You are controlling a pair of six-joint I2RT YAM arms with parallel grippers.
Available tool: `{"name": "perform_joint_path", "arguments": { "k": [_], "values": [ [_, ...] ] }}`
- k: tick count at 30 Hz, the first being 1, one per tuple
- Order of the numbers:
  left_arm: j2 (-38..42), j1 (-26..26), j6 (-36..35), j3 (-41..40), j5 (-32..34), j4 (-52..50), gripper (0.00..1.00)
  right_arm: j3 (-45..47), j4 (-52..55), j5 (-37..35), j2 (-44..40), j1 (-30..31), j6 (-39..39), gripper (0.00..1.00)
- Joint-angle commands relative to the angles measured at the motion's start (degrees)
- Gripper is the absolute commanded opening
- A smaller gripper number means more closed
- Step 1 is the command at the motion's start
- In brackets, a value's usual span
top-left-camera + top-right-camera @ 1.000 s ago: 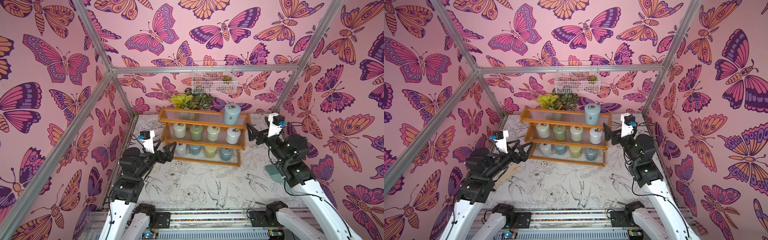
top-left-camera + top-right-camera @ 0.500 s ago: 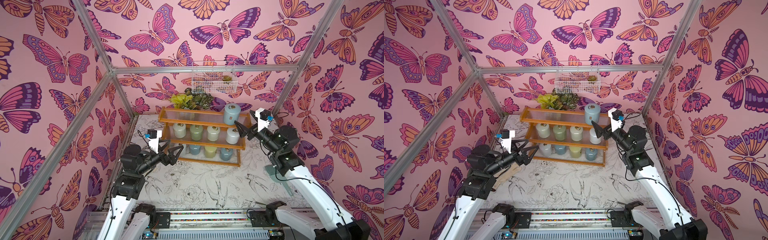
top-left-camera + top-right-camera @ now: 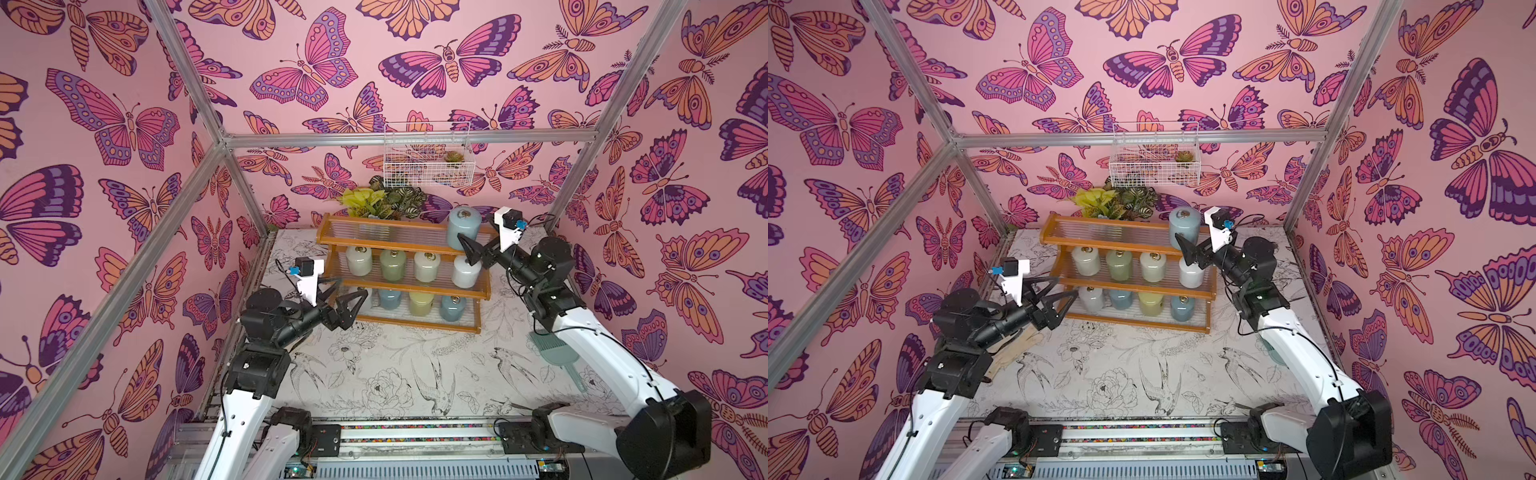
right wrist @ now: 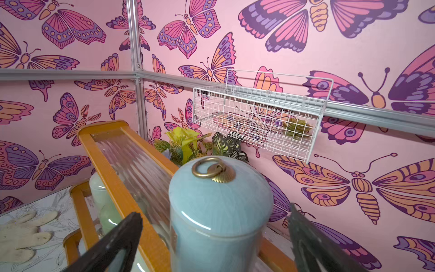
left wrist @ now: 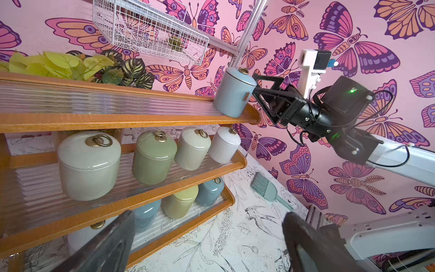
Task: Remove the tea canisters from the shelf
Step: Pick up the tea canister from the shelf.
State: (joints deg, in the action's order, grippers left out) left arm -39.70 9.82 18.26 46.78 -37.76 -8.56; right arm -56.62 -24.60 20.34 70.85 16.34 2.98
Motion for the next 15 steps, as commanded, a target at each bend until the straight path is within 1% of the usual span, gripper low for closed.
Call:
{"name": "perform_joint_path", "arguments": {
  "k": [1, 15],
  "values": [
    [0.56, 0.37, -0.16, -0.55, 0.08, 1.86, 1.00, -2.59, -3.58, -0.65, 1.40, 0.37, -0.78, 0.99],
    [1.16, 0.35, -0.24, -1.34, 1.12, 1.88, 1.00, -5.37, -5.19, -0.05, 7.56, 0.38, -1.97, 0.99]
  ]
}}
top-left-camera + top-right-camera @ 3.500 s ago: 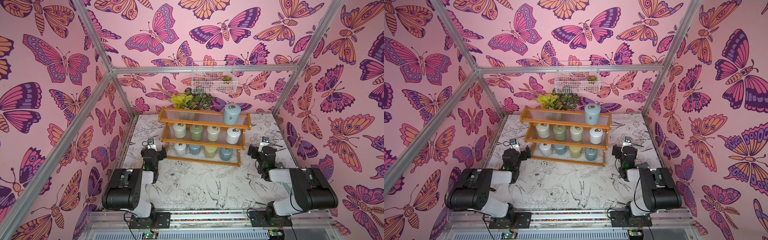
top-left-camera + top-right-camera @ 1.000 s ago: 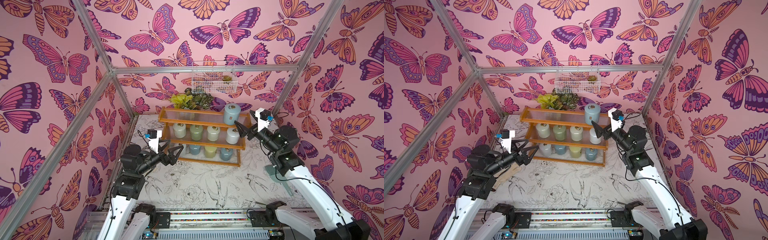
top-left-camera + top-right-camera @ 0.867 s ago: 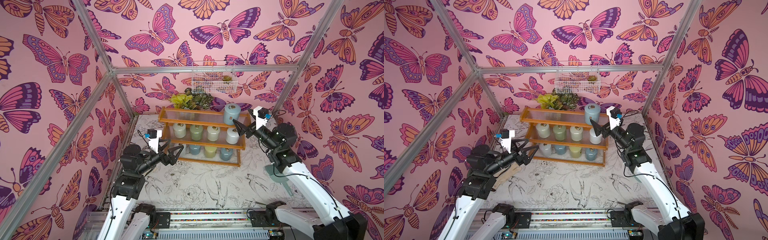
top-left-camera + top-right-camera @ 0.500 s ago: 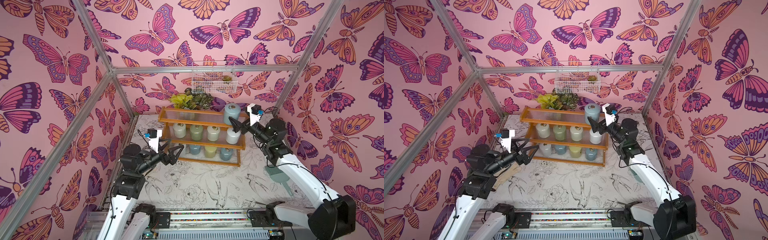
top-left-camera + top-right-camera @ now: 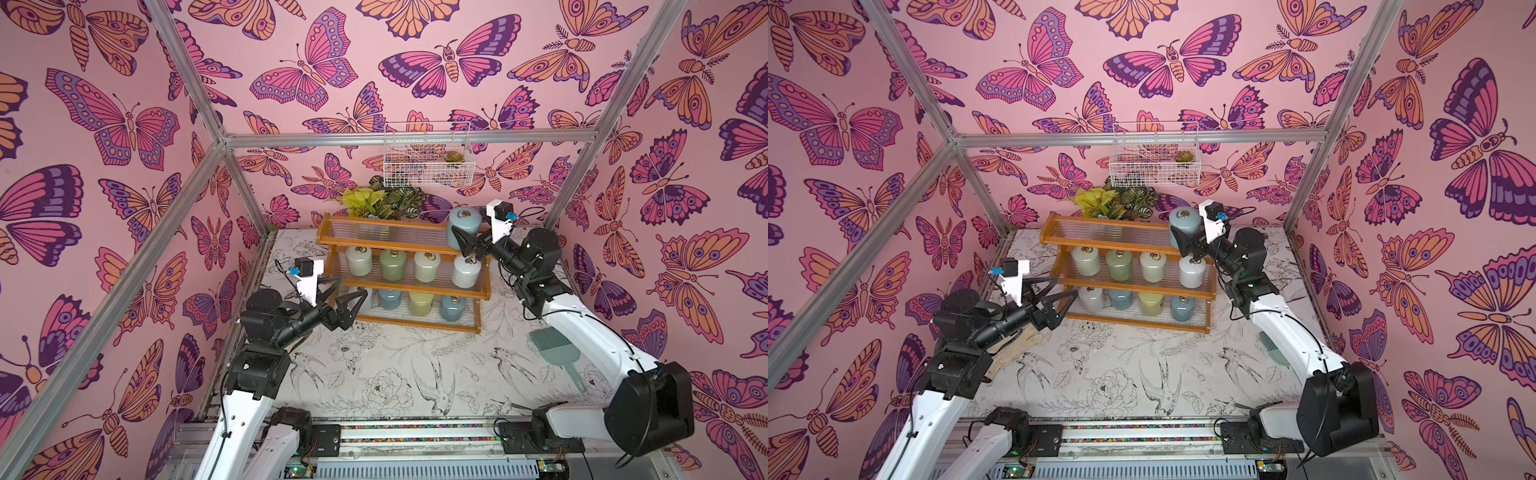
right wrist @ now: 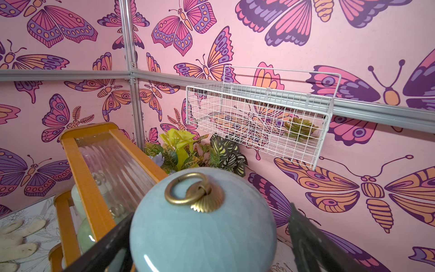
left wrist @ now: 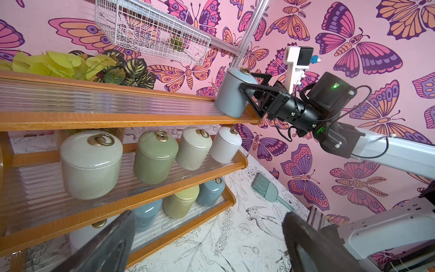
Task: Remove the tea canisters from the shelf
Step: Pick up the tea canister from the shelf.
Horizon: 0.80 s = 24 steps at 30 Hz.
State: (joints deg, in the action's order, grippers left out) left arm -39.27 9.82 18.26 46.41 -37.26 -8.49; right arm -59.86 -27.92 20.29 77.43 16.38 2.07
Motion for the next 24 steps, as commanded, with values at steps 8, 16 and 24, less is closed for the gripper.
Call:
{"name": "perform_joint_path", "arguments": {
  "k": [8, 16, 24],
  "values": [
    [0.67, 0.43, -0.07, -1.77, 0.77, 2.11, 1.00, -2.90, -3.85, 0.00, 3.73, 0.34, -2.67, 0.99],
    [0.64, 0.44, 0.11, -2.45, 1.13, 2.86, 1.00, -2.76, -3.97, -0.86, 4.49, 0.38, -2.35, 0.99],
    [0.61, 0.46, -0.02, -2.56, 1.46, 2.90, 1.00, -2.70, -4.60, -0.69, 5.58, 0.33, -2.24, 1.00]
  ]
}}
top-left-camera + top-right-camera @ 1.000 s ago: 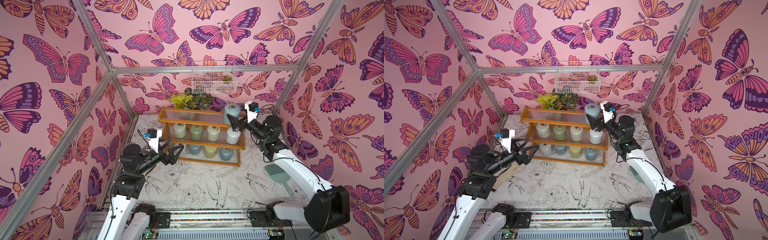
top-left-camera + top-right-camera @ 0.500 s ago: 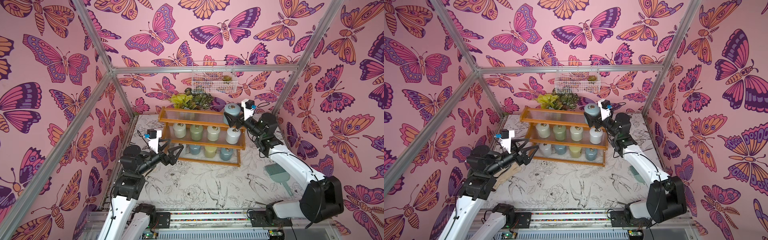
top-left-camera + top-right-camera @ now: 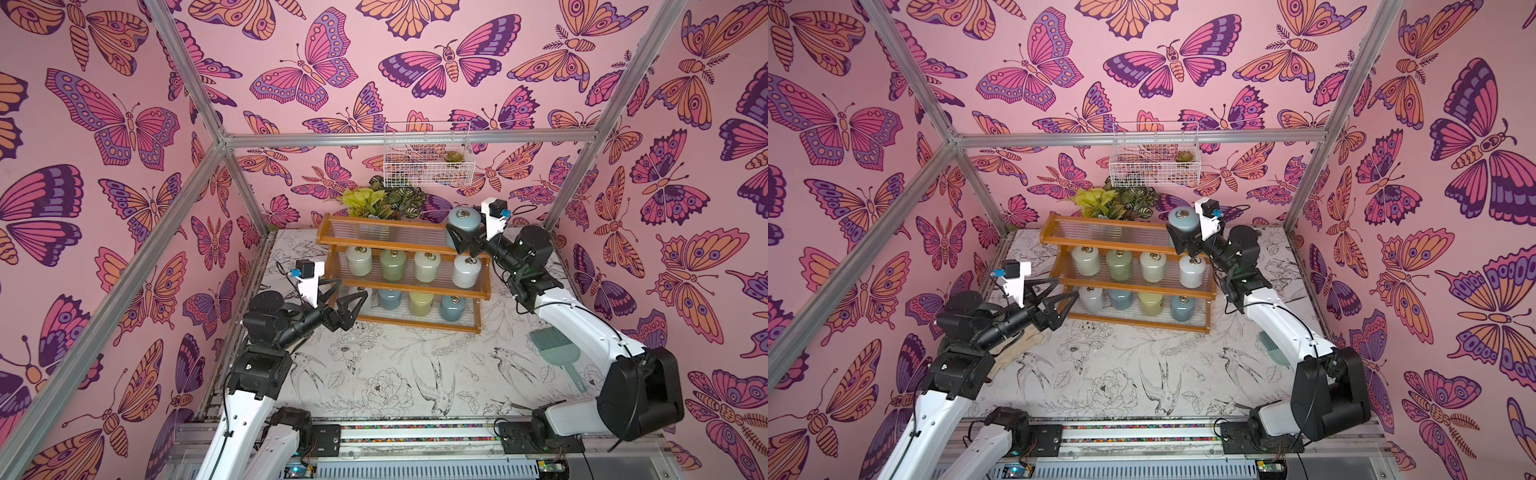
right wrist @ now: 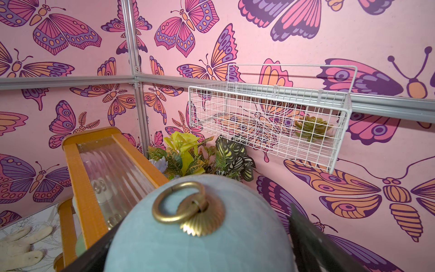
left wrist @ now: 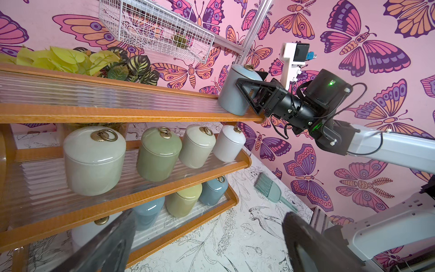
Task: Remove the tea canisters from the shelf
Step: Pick up the tea canister from the shelf.
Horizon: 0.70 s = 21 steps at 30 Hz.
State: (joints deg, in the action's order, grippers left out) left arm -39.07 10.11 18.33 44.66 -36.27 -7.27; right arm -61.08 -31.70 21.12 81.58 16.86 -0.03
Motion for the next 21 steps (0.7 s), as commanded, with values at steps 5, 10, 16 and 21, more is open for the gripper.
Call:
{"name": "perform_joint_path", "arguments": {
  "k": [5, 10, 16, 21],
  "values": [
    [0.49, 0.17, -0.13, -0.89, 0.74, 1.82, 1.00, -1.29, -1.79, -1.78, 2.42, -0.13, -0.32, 1.00],
    [0.74, 0.13, -0.30, -0.90, 1.01, 1.98, 1.00, -0.13, -4.68, -2.45, 2.87, -0.12, -0.58, 0.98],
    [0.66, 0.15, -0.47, -0.91, 1.16, 1.96, 1.00, 1.55, -9.58, -3.23, 3.97, -0.09, -1.62, 0.96],
    [0.77, 0.17, -0.65, -0.98, 1.35, 1.99, 1.00, 1.97, -12.11, -3.14, 5.14, -0.15, -2.60, 0.89]
  ]
}}
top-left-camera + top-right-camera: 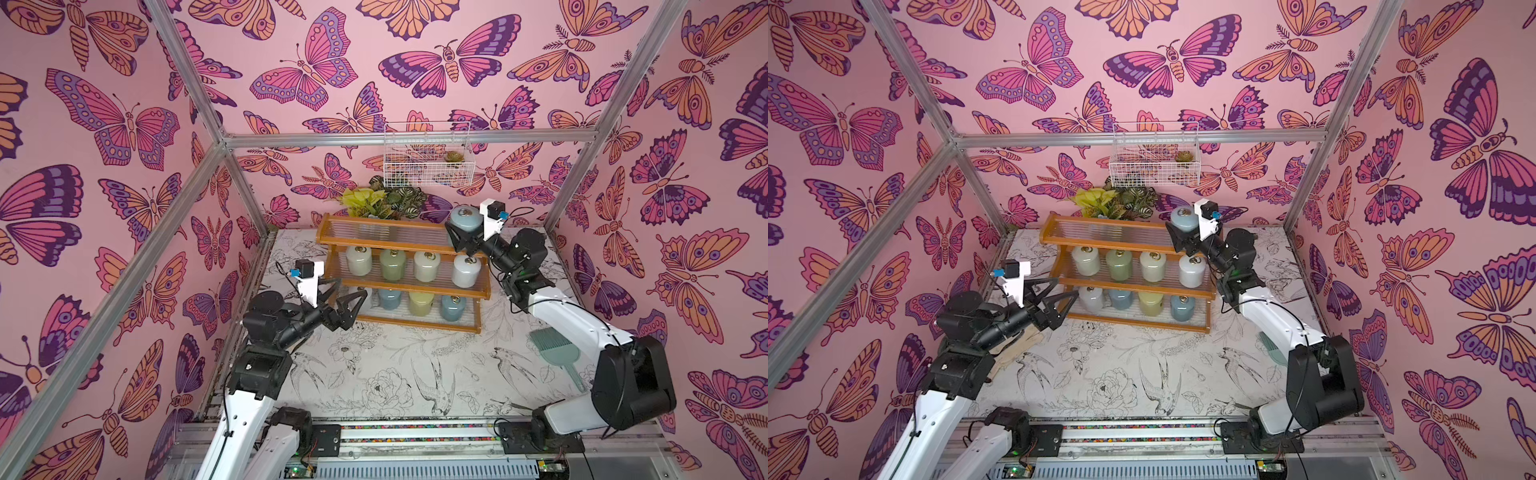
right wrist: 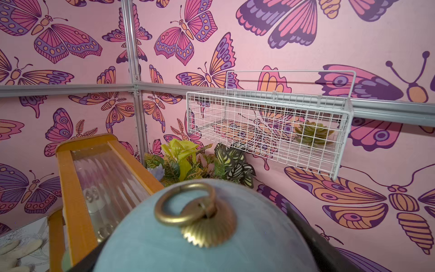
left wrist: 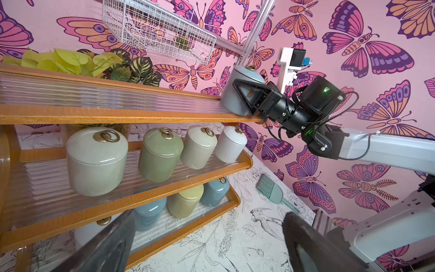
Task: Remove the tea canisters from the shelf
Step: Pick up the tea canister from the shelf.
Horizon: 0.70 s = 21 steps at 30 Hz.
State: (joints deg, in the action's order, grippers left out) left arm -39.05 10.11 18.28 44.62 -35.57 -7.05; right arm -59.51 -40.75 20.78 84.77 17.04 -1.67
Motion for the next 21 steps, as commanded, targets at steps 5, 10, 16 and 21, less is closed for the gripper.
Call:
{"name": "perform_joint_path", "arguments": {
  "k": [5, 10, 16, 21],
  "values": [
    [1.04, 0.10, -0.70, -0.98, 0.99, 1.71, 1.00, 0.33, -4.34, -2.27, 2.24, -0.33, -1.32, 0.77],
    [1.39, 0.17, -0.69, -1.13, 1.23, 1.70, 1.00, 0.18, -4.57, -1.30, 1.81, -0.32, -1.47, 0.71],
    [1.43, 0.17, -0.74, -1.18, 1.45, 1.74, 1.00, 0.19, -5.98, -0.11, 0.79, -0.30, -1.73, 0.70],
    [1.35, 0.11, -0.79, -1.26, 1.49, 1.72, 1.00, -0.40, -6.07, 0.77, -0.28, -0.29, -1.40, 0.70]
  ]
}}
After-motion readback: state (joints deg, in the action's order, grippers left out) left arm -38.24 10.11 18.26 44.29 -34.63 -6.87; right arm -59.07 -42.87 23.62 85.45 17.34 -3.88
